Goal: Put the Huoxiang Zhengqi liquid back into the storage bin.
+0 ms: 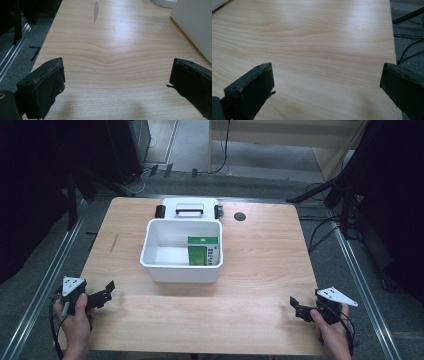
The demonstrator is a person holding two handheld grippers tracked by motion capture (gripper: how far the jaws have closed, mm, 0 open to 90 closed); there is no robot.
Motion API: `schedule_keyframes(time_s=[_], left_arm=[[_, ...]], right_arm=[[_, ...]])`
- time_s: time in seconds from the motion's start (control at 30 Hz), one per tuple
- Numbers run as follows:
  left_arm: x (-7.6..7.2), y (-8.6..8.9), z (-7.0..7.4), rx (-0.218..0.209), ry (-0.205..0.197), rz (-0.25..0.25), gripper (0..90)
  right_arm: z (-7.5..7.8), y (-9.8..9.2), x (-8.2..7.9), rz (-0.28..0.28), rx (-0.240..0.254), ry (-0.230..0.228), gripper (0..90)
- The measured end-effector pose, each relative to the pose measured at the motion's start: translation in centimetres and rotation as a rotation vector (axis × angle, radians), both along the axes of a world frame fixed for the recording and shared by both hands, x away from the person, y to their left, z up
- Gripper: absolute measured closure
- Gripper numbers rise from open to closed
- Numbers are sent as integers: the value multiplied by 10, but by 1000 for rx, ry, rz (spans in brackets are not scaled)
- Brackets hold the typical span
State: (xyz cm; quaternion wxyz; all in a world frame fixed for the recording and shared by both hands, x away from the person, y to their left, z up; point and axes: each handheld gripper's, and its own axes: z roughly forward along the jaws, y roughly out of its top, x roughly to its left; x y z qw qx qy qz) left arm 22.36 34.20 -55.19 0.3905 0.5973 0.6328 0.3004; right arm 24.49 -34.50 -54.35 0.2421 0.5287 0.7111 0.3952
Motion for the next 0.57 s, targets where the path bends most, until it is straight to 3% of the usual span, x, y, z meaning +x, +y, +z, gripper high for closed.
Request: schedule_keyframes(time_s=[0.13,0.33,0.57], left_arm=[[0,1,0,-3,2,-3,8],[0,-1,0,8,5,0,8],[0,0,0,-2,5,0,8]], right_arm=[[-1,1,-13,-16,1,-39,0],[-3,3,-17,-40,17,-84,0],[-3,1,-15,-34,44,-69,0]])
